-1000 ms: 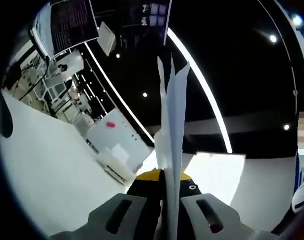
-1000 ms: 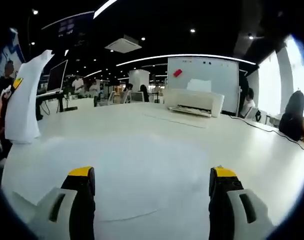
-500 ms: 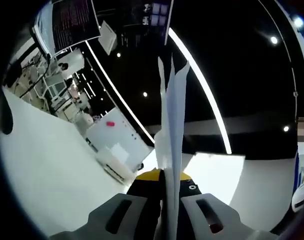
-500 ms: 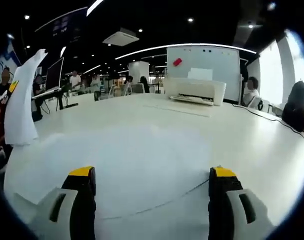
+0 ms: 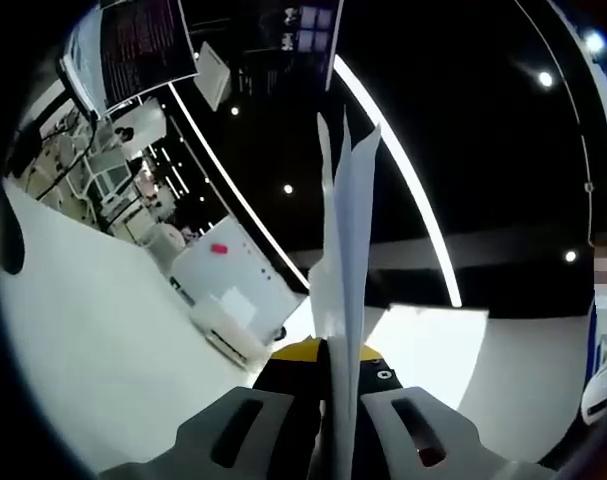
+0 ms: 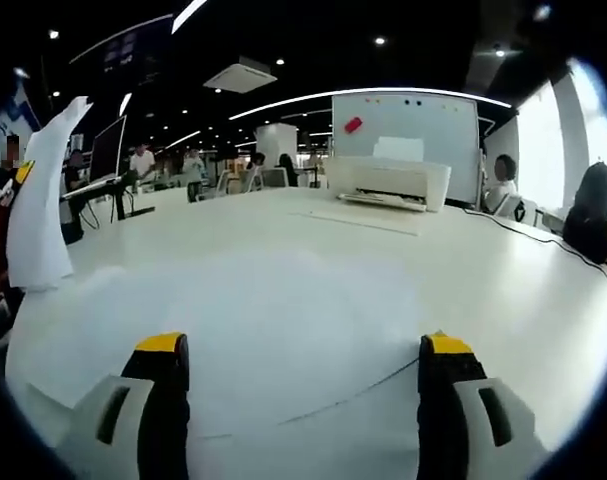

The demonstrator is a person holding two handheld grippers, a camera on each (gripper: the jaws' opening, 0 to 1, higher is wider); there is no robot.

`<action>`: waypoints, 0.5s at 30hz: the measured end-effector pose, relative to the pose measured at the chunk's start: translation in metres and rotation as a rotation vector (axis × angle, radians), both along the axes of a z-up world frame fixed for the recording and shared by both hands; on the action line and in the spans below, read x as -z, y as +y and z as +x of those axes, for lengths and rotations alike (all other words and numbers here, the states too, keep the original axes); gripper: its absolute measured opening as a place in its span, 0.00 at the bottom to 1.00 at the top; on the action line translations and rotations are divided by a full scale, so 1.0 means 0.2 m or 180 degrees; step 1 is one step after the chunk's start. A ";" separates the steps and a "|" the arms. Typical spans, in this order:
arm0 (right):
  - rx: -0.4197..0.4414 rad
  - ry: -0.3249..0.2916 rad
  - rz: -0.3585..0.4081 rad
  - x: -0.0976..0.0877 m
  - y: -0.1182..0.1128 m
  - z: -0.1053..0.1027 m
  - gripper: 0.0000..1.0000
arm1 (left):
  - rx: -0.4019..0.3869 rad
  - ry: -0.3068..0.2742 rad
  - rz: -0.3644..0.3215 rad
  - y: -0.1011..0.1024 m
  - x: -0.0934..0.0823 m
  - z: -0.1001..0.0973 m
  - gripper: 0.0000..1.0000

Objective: Organize the stack of printing papers by aligning and flattening the scattered papers on the table

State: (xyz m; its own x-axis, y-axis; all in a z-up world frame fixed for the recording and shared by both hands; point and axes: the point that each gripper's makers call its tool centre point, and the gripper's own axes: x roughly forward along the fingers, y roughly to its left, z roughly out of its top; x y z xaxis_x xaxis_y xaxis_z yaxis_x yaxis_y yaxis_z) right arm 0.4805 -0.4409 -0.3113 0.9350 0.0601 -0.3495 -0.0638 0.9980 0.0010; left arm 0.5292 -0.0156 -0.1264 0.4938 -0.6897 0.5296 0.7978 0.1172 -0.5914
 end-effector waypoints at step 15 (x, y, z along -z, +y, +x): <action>0.0132 0.0015 -0.0039 0.01 -0.06 0.00 0.90 | 0.0016 0.0018 -0.0028 -0.01 0.01 0.00 0.06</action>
